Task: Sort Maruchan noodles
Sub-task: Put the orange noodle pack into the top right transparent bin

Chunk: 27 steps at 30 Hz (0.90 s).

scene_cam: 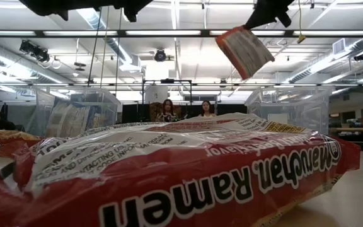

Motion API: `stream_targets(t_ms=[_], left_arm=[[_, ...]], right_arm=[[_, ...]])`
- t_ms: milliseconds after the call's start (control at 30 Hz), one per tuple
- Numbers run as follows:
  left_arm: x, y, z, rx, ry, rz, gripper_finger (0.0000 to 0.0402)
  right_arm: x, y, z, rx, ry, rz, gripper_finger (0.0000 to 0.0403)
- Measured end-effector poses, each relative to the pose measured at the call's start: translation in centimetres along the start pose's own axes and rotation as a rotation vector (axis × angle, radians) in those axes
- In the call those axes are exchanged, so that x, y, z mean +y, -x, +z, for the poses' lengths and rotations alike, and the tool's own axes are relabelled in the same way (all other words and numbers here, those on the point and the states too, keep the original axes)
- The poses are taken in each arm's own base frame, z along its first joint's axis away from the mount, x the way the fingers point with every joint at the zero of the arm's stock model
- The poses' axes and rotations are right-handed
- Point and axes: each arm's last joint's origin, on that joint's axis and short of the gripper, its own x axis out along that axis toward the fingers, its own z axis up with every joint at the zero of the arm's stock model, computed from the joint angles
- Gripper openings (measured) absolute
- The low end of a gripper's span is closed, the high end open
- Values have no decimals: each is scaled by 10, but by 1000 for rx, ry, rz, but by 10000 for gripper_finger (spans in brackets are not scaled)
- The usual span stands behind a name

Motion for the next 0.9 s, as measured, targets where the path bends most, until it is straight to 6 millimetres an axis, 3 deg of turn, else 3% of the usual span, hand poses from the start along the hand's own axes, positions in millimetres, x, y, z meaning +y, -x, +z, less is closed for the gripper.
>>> stream_targets(t_ms=[333,600,900], left_arm=[[1,0,1,-11,-1,16,228],[1,0,1,-11,-1,17,228],[1,0,1,-11,-1,17,228]], right_arm=[[-20,17,2,-28,-46,-58,2],[-24,27,2,-44,-40,-60,2],[-31,23,-9,59,58,-259,2]])
